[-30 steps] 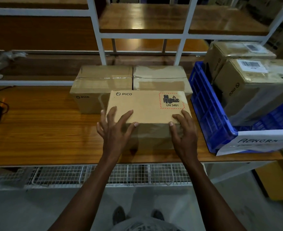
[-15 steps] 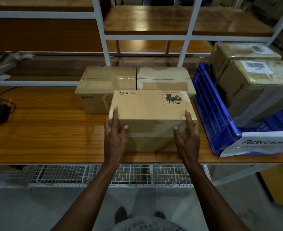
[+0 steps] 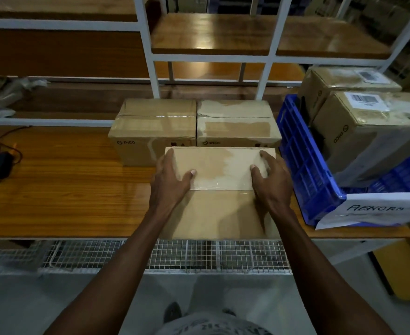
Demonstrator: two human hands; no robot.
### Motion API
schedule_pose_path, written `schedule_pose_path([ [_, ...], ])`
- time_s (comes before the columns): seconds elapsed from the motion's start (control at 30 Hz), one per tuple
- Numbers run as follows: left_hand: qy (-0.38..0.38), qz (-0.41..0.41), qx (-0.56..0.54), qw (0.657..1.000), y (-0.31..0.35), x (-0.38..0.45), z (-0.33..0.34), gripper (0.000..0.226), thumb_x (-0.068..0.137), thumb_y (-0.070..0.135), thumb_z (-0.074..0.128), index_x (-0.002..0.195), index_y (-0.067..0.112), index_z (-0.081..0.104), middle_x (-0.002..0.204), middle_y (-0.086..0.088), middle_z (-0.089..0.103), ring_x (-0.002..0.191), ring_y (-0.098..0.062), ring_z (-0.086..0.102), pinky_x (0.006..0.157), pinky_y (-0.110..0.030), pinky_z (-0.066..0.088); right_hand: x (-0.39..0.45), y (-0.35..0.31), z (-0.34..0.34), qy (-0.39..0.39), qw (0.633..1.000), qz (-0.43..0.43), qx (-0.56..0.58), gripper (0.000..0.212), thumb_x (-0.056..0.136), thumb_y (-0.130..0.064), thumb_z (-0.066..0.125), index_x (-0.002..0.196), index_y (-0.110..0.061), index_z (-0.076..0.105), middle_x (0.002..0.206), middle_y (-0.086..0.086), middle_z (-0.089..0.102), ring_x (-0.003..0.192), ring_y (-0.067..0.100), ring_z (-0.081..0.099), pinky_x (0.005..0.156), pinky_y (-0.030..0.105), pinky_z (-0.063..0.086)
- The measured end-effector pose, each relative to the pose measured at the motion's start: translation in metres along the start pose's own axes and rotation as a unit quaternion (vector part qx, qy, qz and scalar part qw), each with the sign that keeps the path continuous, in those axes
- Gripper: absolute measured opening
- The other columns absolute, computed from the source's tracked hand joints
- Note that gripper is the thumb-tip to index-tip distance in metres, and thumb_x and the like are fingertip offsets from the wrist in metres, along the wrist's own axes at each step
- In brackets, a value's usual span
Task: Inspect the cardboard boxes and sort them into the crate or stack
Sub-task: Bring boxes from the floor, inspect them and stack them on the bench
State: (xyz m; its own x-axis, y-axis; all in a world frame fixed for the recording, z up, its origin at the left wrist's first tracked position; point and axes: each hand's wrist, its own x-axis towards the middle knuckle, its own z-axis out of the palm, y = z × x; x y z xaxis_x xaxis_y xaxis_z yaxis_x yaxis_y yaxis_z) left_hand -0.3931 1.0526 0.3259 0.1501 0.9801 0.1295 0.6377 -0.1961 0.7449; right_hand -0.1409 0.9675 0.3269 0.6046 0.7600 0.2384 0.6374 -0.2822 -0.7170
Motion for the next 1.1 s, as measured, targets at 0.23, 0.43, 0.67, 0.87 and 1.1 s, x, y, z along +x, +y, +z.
schedule_pose_path([
  [0.23, -0.079, -0.057, 0.08, 0.992, -0.005, 0.034, 0.022, 0.094, 0.085, 0.064, 0.068, 0.158, 0.023, 0.026, 0.159, -0.016, 0.03, 0.136, -0.044, 0.043, 0.109, -0.056, 0.037, 0.025, 0.0, 0.017, -0.09, 0.995, 0.022, -0.047, 0.049, 0.093, -0.043, 0.069, 0.14, -0.029, 0.063, 0.149, 0.009, 0.048, 0.131, 0.034, 0.053, 0.11, 0.051, 0.045],
  [0.43, -0.096, -0.066, 0.092, 0.989, -0.013, 0.04, 0.033, 0.081, 0.086, 0.064, 0.068, 0.151, 0.029, 0.037, 0.157, -0.014, 0.032, 0.134, -0.046, 0.042, 0.107, -0.055, 0.034, 0.035, 0.004, 0.027, -0.169, 0.977, 0.039, -0.122, 0.055, 0.094, -0.049, 0.067, 0.144, -0.031, 0.055, 0.161, 0.01, 0.036, 0.14, 0.037, 0.046, 0.112, 0.054, 0.042],
  [0.67, -0.102, -0.076, 0.11, 0.986, -0.006, 0.046, 0.035, 0.075, 0.087, 0.06, 0.07, 0.147, 0.031, 0.036, 0.155, -0.014, 0.032, 0.133, -0.048, 0.042, 0.105, -0.054, 0.034, 0.043, -0.017, 0.04, -0.255, 0.928, -0.019, -0.273, 0.068, 0.094, -0.056, 0.057, 0.156, -0.032, 0.039, 0.16, 0.009, 0.035, 0.145, 0.041, 0.034, 0.116, 0.056, 0.035],
  [0.87, -0.082, -0.005, 0.229, 0.97, 0.007, 0.03, 0.033, 0.058, 0.094, 0.056, 0.061, 0.144, 0.031, 0.048, 0.164, -0.012, 0.02, 0.143, -0.044, 0.027, 0.108, -0.053, 0.028, 0.043, -0.017, 0.042, -0.268, 0.918, -0.013, -0.293, 0.069, 0.097, -0.06, 0.049, 0.16, -0.035, 0.033, 0.169, 0.009, 0.024, 0.151, 0.045, 0.026, 0.119, 0.059, 0.03],
  [1.1, -0.137, 0.059, 0.279, 0.948, 0.015, -0.012, 0.041, 0.058, 0.096, 0.065, 0.049, 0.149, 0.042, 0.044, 0.163, -0.001, 0.032, 0.153, -0.036, 0.02, 0.113, -0.055, 0.023, 0.035, -0.017, 0.033, -0.265, 0.919, -0.025, -0.291, 0.071, 0.1, -0.063, 0.045, 0.163, -0.037, 0.026, 0.173, 0.007, 0.015, 0.156, 0.042, 0.018, 0.122, 0.058, 0.019],
])
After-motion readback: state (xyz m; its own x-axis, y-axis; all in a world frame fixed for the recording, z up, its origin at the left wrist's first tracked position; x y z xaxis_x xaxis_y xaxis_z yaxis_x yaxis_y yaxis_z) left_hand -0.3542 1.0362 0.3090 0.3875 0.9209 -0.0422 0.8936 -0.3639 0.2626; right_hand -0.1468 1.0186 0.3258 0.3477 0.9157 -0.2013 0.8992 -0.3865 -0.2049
